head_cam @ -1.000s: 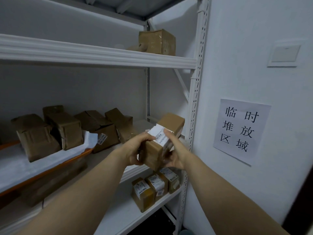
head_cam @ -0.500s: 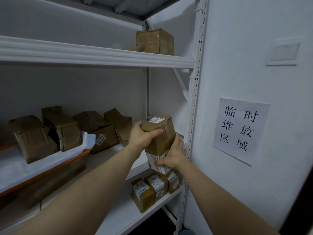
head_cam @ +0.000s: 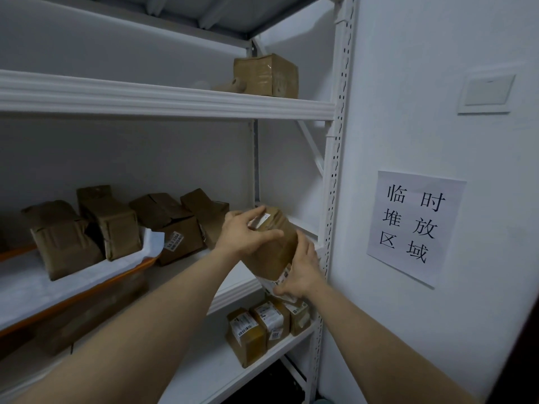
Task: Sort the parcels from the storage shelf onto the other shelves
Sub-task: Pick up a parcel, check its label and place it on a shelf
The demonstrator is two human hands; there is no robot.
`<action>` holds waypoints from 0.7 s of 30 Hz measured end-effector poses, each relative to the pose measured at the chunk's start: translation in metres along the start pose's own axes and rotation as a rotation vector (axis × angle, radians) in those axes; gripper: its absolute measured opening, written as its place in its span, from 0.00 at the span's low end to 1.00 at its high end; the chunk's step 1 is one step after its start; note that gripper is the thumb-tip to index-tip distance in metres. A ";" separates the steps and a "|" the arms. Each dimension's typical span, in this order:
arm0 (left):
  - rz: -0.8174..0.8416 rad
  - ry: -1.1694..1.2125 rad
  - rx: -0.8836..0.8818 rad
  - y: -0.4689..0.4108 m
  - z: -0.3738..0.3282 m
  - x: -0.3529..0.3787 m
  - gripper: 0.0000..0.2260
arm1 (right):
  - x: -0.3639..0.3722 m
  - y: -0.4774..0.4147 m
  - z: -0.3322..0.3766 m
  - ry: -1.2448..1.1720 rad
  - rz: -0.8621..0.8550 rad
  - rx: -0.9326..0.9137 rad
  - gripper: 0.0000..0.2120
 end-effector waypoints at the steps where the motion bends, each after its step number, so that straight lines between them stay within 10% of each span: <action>1: 0.015 -0.004 0.008 0.000 -0.002 0.000 0.36 | 0.001 0.001 0.001 0.038 0.014 -0.030 0.64; 7: -0.094 0.074 -0.051 0.006 -0.002 -0.007 0.28 | 0.003 0.004 0.005 0.051 0.064 -0.092 0.65; 15: -0.255 0.471 -0.348 0.017 0.016 -0.047 0.23 | -0.010 0.009 -0.007 -0.678 0.012 0.465 0.67; 21: -0.349 0.513 -0.490 0.039 0.035 -0.067 0.15 | 0.001 0.019 0.009 -1.145 0.195 0.630 0.11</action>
Point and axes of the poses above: each hand's wrist, its own y-axis away from the middle knuckle, its own x-axis out of the palm, z = x × y, the point moved 3 cm from there along -y, towards the middle knuckle, and after that the axes turned 12 degrees about -z, right-handed, at the moved point
